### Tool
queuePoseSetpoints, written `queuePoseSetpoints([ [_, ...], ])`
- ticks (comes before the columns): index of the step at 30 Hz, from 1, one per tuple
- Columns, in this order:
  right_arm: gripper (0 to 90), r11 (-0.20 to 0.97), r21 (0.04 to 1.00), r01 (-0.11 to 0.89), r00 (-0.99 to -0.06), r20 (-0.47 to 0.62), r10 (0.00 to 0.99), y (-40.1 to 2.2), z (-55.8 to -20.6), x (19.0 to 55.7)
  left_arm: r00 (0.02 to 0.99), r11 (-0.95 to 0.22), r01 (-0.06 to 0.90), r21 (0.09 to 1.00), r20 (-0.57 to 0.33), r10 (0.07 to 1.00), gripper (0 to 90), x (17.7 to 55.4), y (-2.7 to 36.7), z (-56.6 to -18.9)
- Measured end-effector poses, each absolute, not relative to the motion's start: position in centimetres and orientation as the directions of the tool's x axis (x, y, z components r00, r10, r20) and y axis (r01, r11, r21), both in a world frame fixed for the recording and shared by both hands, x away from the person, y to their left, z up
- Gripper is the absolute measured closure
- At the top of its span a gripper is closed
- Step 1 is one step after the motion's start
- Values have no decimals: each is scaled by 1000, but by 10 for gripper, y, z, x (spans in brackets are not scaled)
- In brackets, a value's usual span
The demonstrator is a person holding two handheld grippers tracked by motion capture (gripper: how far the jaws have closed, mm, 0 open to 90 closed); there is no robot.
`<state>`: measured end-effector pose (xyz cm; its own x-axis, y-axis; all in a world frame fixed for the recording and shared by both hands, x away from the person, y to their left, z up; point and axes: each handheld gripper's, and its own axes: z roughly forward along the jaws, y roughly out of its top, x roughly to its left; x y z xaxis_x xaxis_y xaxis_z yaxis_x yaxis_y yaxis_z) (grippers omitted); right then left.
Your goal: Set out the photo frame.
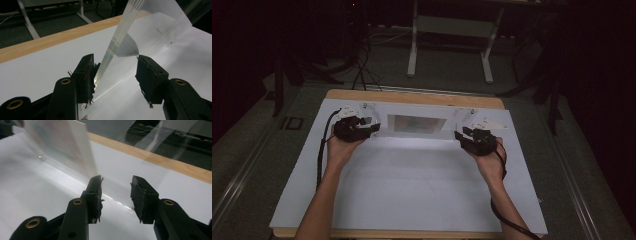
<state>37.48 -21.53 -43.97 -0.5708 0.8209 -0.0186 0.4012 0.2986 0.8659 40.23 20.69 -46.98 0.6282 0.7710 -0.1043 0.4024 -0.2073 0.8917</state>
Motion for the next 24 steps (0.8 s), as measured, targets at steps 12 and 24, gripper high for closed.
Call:
queuePoseSetpoints([
  [12,506,233,867,441,-513,31,858,-234,-448,393,620,-199,408,891,-111,777,493,406,207,-469],
  [24,458,279,886,372,-592,-5,806,-226,-455,416,607,-187,404,895,-110,787,493,408,205,-471],
])
